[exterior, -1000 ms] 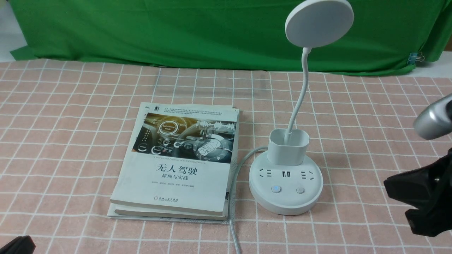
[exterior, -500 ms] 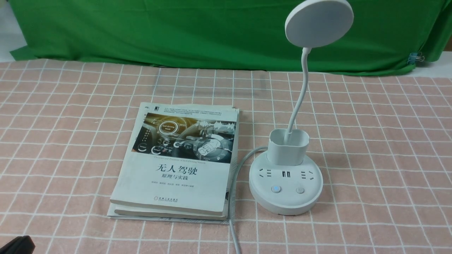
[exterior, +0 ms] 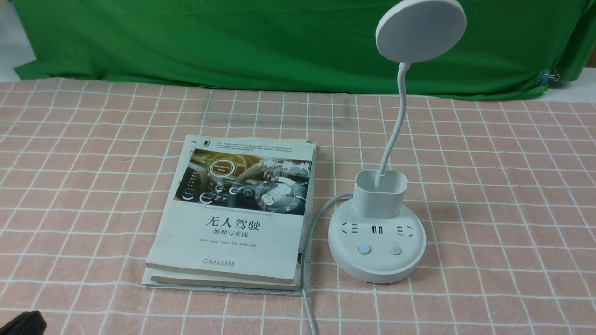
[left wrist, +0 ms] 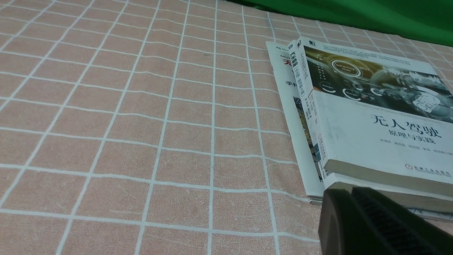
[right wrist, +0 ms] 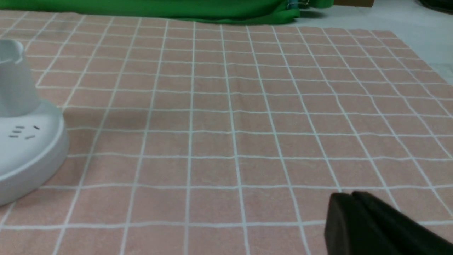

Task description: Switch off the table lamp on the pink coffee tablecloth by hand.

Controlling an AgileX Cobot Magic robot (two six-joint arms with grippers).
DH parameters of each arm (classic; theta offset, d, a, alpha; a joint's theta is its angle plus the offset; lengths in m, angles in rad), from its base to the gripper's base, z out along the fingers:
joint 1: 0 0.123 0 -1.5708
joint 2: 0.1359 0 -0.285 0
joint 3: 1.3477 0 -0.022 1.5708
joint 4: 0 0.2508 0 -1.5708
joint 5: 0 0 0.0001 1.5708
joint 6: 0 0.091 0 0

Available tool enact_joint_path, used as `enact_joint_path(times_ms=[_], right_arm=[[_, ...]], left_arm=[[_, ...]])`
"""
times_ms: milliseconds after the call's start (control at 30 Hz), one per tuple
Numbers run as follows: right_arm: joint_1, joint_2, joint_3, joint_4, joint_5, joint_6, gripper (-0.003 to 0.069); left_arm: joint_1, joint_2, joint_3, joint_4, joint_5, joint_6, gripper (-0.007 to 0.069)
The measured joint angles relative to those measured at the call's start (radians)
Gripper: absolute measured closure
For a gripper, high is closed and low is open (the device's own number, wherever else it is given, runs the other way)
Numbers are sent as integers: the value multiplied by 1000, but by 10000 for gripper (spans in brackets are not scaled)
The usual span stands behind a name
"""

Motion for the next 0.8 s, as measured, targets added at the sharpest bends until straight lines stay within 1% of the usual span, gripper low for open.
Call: enact_joint_path(times_ms=[67, 100, 233, 500, 800], right_arm=[[0, -33, 0, -2, 18, 1, 624], [0, -60, 0, -2, 53, 1, 624], [0, -80, 0, -3, 113, 1, 624], [0, -80, 0, -3, 126, 1, 624], [0, -80, 0, -3, 129, 1, 605]], left_arm=[[0, 0, 0, 0, 0, 0, 618], [0, 0, 0, 0, 0, 0, 618], [0, 0, 0, 0, 0, 0, 618], [0, 0, 0, 0, 0, 0, 618], [0, 0, 0, 0, 0, 0, 618]])
